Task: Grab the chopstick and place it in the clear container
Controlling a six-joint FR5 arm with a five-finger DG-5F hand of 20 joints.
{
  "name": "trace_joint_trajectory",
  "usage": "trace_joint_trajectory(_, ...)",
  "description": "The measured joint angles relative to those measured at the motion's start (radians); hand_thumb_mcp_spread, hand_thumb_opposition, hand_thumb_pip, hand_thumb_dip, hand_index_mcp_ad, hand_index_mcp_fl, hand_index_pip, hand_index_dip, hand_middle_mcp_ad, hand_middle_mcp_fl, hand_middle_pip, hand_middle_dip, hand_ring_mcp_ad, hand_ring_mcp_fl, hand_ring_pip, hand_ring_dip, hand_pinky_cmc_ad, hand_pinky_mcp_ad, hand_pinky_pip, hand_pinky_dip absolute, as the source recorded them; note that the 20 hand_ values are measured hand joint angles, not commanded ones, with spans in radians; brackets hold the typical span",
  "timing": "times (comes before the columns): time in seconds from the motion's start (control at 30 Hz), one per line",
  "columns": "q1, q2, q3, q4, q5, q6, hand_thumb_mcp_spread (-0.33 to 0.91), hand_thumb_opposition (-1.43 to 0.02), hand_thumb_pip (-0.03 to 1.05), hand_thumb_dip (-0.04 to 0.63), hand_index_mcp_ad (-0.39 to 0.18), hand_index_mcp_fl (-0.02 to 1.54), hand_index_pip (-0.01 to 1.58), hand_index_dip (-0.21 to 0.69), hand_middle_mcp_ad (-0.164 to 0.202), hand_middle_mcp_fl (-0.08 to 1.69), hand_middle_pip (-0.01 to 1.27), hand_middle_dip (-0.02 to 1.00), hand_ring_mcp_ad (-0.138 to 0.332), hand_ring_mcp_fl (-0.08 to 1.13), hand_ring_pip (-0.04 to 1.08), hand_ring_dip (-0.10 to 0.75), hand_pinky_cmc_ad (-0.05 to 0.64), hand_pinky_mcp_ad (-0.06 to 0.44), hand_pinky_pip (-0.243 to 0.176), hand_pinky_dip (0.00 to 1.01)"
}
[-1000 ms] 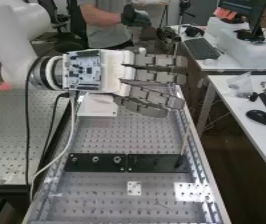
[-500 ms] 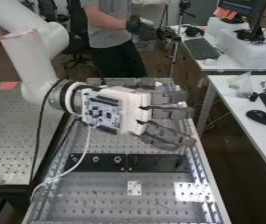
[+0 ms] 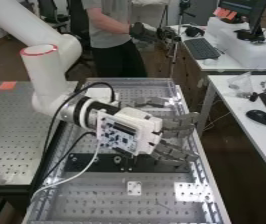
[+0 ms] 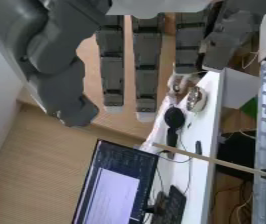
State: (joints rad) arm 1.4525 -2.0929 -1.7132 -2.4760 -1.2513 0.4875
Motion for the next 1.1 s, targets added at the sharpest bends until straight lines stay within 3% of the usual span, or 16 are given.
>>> trace_joint_trajectory(0.4, 0.013, -0.05, 0.033, 0.002, 0.025, 0.02, 0.31, -0.81, 0.85, 0.344, -0.058, 0.3, 0.71, -0.002, 0.091, 0.56, 0.26, 0.47, 0.209, 0.18, 0.08, 0.166, 0.244, 0.246, -0.138, 0.48)
trace_joint_trajectory(0.47, 0.015, -0.059, 0.038, 0.012, 0.035, 0.026, 0.3, -0.81, 0.84, 0.34, -0.073, 0.3, 0.74, -0.005, 0.094, 0.54, 0.27, 0.47, 0.209, 0.18, 0.08, 0.166, 0.244, 0.227, -0.141, 0.48)
trace_joint_trajectory(0.87, 0.025, -0.107, 0.08, 0.027, 0.037, 0.045, 0.35, -0.81, 0.84, 0.34, -0.087, 0.27, 1.08, -0.03, 0.094, 0.54, 0.38, 0.47, 0.209, 0.2, 0.08, 0.195, 0.239, 0.23, -0.129, 0.47)
trace_joint_trajectory(1.1, 0.03, -0.131, 0.11, 0.007, 0.037, 0.043, 0.38, -0.81, 0.84, 0.344, -0.089, 0.27, 1.1, -0.038, 0.091, 0.54, 0.42, 0.47, 0.213, 0.23, 0.08, 0.202, 0.239, 0.211, -0.129, 0.45)
